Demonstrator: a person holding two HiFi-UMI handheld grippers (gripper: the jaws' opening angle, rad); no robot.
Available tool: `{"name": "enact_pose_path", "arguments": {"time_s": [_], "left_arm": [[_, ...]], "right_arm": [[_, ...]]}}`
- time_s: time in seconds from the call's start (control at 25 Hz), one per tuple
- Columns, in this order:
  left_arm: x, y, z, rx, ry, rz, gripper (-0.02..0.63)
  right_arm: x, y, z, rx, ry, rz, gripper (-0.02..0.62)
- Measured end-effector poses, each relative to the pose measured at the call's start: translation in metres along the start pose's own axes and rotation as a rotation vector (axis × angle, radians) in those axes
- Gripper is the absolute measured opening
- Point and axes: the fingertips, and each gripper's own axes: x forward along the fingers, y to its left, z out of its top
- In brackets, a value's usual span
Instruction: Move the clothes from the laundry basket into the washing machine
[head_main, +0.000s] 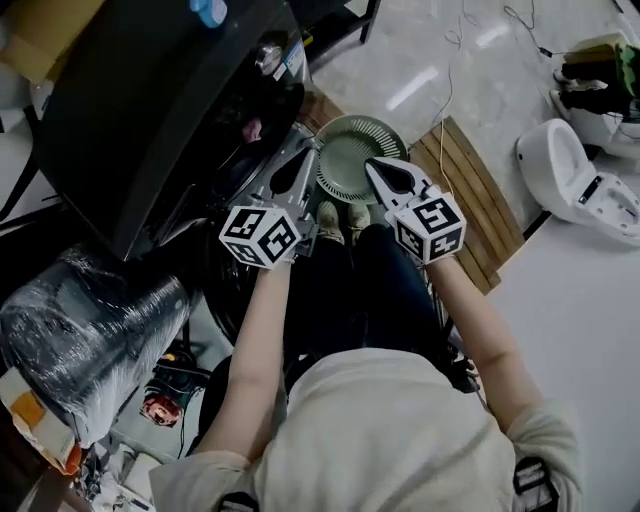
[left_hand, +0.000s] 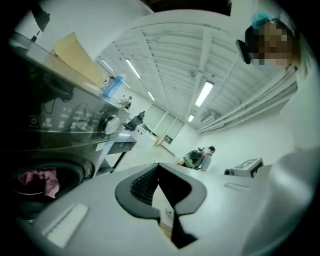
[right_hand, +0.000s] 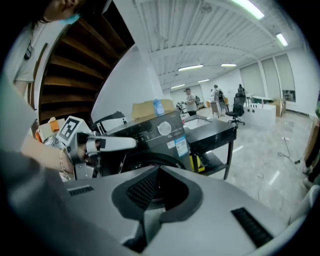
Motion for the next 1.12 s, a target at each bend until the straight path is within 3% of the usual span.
{"name": "enact_pose_path", "arguments": {"time_s": [0.24, 0.36, 0.6, 0.76, 1.12], "left_arm": [[-0.025, -0.072, 0.049, 0.076, -0.042, -0.139, 0.014], [-0.036, -0.088, 0.054, 0.108, -0.014, -0.150, 0.014], [-0.050, -0.104, 0.060, 0.224, -0.041, -0.050, 0.009], [-0.049, -0.112, 0.053, 0.325, -0.008, 0.017, 0.009], [-0.040, -0.096, 0.049, 0.355, 0.044, 0.124, 0.009]], "right_arm": [[-0.035, 0.024, 0.056, -0.067, -0.069, -0.015, 0.009], [-0.047, 0.036, 0.083, -0.056, -0.124, 0.007, 0.009], [-0.065, 0.065, 0.115, -0.127, -0.198, 0.055, 0.009], [-0.071, 0.075, 0.124, -0.150, -0.222, 0.105, 0.009], [-0.069, 0.079, 0.133, -0.185, -0.228, 0.103, 0.009]]}}
